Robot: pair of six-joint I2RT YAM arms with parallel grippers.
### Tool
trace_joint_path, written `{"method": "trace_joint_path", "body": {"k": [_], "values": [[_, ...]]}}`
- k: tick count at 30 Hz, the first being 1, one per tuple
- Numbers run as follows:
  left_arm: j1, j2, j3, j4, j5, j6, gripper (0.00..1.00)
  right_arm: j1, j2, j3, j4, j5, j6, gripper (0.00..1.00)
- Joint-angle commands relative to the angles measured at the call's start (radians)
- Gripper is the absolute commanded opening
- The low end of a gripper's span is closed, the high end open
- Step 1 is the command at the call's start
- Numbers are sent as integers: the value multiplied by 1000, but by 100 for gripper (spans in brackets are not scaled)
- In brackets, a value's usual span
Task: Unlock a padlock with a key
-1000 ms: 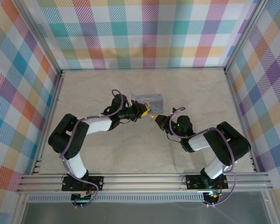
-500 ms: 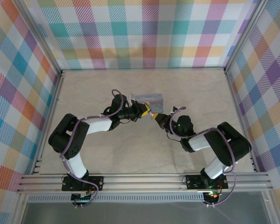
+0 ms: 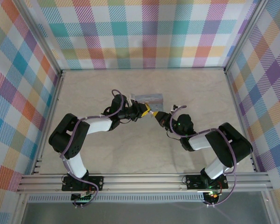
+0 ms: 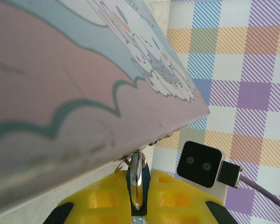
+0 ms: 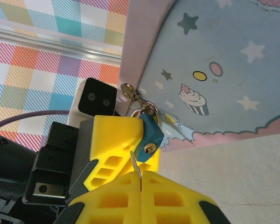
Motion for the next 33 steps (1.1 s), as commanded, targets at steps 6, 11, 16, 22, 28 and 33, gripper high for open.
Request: {"method": "trace_joint_path", "body": {"k": [6,11,16,22,28,33], "values": [[-8,20,-14,68,25,-36,0,5,-3,6,29,18,-16,0],[-8,22,-14,72,23,-40,0,7,-37,-26,-2,32,-23,0],[-8,23,-15,74,21,-39,0,7,-40,-45,-6,37,-25,0],[-8,23,-18,77,21,-42,0,10,-11,-20,18,30,-26,1],[-10,26,-23,82,24,-44,0,13,-12,6,-6,29,-37,1],[-12,28,-21,89,29,-46,0,13,-5,31,-25,29,-44,1]]}}
